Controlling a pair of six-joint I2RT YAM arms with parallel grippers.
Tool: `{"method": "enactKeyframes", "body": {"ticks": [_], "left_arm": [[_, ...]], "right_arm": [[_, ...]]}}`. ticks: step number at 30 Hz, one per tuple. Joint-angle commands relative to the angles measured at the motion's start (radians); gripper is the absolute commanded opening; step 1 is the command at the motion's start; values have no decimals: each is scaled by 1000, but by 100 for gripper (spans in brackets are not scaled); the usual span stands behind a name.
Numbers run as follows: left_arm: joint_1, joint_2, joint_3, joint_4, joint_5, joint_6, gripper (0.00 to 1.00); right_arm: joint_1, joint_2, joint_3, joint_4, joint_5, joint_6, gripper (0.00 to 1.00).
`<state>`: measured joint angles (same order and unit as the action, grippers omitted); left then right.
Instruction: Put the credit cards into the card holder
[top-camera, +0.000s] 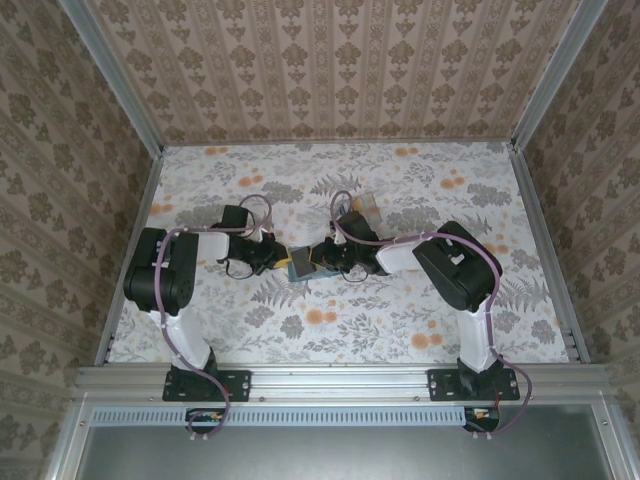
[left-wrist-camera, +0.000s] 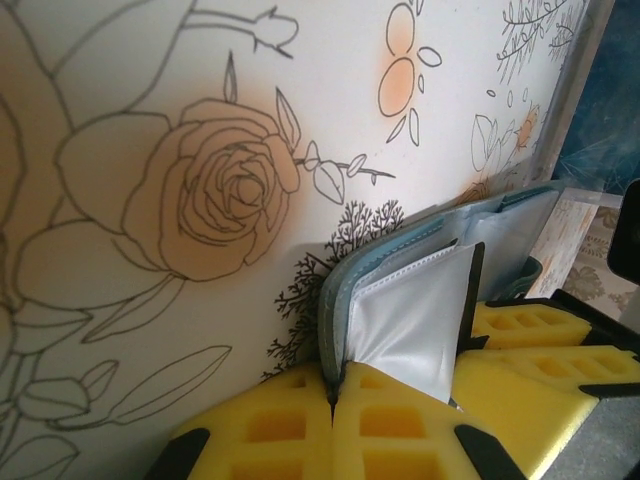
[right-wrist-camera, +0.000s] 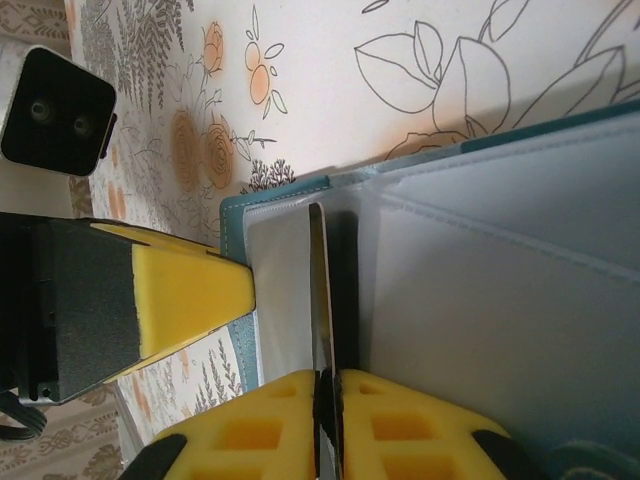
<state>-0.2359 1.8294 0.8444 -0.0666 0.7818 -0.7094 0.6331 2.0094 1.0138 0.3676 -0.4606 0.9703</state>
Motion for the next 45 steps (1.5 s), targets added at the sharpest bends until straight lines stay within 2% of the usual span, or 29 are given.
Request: {"method": "enactKeyframes", "body": {"ticks": [1,4,11,23,27,35,38,45], "left_arm": [[-16,4,-38,-43,-53,-31,0],[-16,10,-35,-48,-50,-22,0],[-14,24,-15,-74,-41,4,0],[-14,28,-4,-74,-38,1,5],[-14,24,-6,-67,-40,-10,9],[-14,21,-2,-65,-38,-9,26],[-14,14,0,-77,-39,-1,31],[-14,11,-4,-91,-46,6,32]], "right_arm": [[3,-63,1,-170,21,-93,20],[-23,-88,7,-233,21,-155,21],[-38,-19,109,-365,-112,-288,22],[-19,43,206,-482,-141,-392,20],[-2,50,221,-493,-154,-396,21],[14,46,196,-409,-191,-357,23],[13,22,189,-407,-171,-362,25],[11,-47,170,-492,-11,-370,33]]}}
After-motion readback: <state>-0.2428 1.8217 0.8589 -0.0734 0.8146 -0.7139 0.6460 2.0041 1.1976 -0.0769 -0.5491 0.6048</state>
